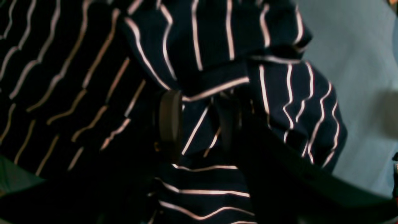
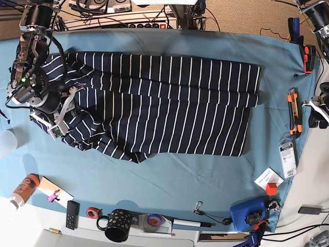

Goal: Layout the t-shirt on the table in an organized manner, then fold the t-shirt properly

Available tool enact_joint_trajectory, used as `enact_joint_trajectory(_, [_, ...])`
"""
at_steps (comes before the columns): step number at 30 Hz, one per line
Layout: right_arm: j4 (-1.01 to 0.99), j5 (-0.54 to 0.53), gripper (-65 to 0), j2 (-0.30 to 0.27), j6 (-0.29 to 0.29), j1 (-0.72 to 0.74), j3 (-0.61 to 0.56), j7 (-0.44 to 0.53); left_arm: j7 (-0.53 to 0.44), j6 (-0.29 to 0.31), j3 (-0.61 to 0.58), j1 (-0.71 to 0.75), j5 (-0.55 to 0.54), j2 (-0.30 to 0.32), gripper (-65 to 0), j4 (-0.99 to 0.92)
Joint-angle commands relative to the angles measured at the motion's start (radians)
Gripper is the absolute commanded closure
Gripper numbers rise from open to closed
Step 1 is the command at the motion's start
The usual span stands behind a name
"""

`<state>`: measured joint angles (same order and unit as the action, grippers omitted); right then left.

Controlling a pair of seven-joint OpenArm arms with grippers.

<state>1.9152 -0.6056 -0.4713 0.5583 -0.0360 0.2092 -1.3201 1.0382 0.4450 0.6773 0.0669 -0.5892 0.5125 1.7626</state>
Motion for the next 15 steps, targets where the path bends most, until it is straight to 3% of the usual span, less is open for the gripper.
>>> enact_joint_trajectory(1, [0.016, -0.008, -20.6, -0.019, 0.009, 0.014, 0.006, 0.036, -0.031, 0.0, 0.006, -0.009, -0.018, 0.023, -23.0, 0.015])
enact_joint_trajectory(7, [0.014, 0.021, -20.6, 0.013, 0.013, 0.014, -0.024, 0.093, -0.045, 0.0, 0.006, -0.009, -0.018, 0.022, -23.0, 0.015])
enact_joint_trajectory(13, [0.014, 0.314, -20.6, 0.061, -0.039, 0.014, -0.167, 0.265, -0.044, 0.0, 0.006, -0.009, -0.018, 0.022, -23.0, 0.015])
enact_joint_trajectory(15, [0.014, 0.384, -20.6, 0.061, -0.101, 0.016, -0.221, 0.272, -0.044, 0.0, 0.006, -0.008, -0.018, 0.022, -23.0, 0.015])
